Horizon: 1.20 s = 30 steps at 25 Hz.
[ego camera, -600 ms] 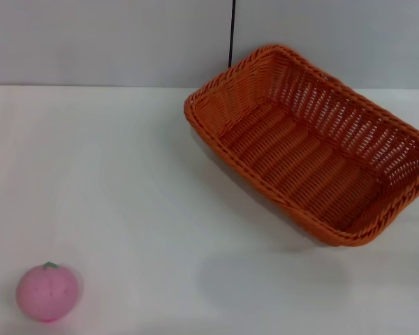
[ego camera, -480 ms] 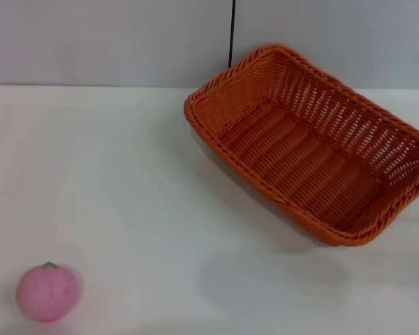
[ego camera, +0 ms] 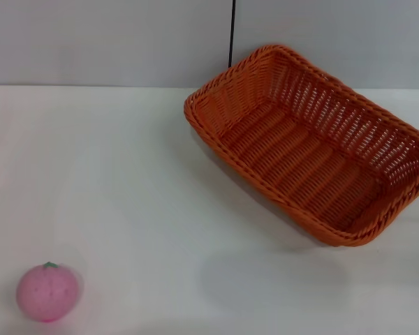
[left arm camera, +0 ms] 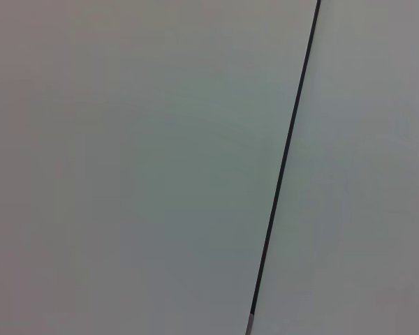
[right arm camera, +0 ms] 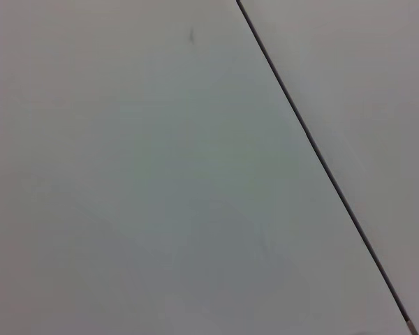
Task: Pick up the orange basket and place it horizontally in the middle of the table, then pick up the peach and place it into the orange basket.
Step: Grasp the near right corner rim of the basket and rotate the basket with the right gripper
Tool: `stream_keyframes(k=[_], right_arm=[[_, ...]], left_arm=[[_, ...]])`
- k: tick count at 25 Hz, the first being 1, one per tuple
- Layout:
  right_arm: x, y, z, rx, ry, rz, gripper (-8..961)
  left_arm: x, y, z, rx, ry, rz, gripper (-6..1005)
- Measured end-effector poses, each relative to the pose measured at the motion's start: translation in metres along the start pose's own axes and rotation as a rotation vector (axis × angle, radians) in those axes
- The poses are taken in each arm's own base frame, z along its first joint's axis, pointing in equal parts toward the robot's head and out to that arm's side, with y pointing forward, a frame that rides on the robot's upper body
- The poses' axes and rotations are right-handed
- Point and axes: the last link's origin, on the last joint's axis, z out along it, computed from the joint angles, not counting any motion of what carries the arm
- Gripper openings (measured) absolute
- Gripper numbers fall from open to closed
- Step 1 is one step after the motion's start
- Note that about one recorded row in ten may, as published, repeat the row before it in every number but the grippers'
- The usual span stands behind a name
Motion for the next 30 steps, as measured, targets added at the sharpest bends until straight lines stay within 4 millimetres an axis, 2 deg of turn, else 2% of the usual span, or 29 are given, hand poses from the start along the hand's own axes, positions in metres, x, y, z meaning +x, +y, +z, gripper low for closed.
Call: stream_keyframes(k=[3, 7, 12, 16, 17, 18, 20, 22, 23, 26, 27, 28, 30], right_arm=[[-0.008, -0.004, -0.001, -0.032, 0.017, 0.003, 829], [-0.027, -0.013, 0.001, -0.133, 0.13, 0.022, 828], [-0.069, -0.026, 0.012, -0.183, 0.291, 0.082, 828], [-0.102, -0.027, 0.031, -0.193, 0.493, 0.105, 827], [-0.117, -0.022, 0.044, -0.208, 0.622, 0.125, 827], [-0.117, -0.022, 0.044, -0.208, 0.622, 0.125, 827], [-0.13, -0.017, 0.056, -0.216, 0.721, 0.131, 827], [-0.141, -0.006, 0.074, -0.224, 0.893, 0.11, 827], [-0.141, -0.006, 0.074, -0.224, 0.893, 0.11, 827], [-0.139, 0.004, 0.092, -0.236, 1.045, 0.086, 828], [-0.131, 0.009, 0.103, -0.238, 1.137, 0.072, 828], [-0.131, 0.009, 0.103, -0.238, 1.137, 0.072, 828], [-0.118, 0.013, 0.112, -0.233, 1.201, 0.061, 828]], left_arm=[[0.0, -0.001, 0.0, 0.002, 0.001, 0.001, 825], [0.001, -0.002, 0.0, 0.005, 0.004, 0.002, 824], [0.002, -0.002, 0.002, 0.009, 0.009, 0.003, 823], [0.003, -0.001, 0.006, 0.001, 0.015, 0.002, 822], [0.003, -0.001, 0.006, 0.0, 0.015, 0.002, 822], [0.003, -0.001, 0.007, -0.001, 0.016, 0.002, 822], [0.003, -0.001, 0.007, -0.002, 0.016, 0.002, 822], [0.003, 0.0, 0.007, -0.002, 0.018, 0.001, 821], [0.003, 0.0, 0.008, -0.002, 0.019, 0.001, 821], [0.003, 0.0, 0.009, -0.003, 0.022, -0.001, 820], [0.003, 0.001, 0.01, -0.004, 0.024, -0.001, 820], [0.003, 0.001, 0.01, -0.004, 0.025, -0.001, 820], [0.004, 0.002, 0.011, -0.008, 0.031, -0.002, 819]])
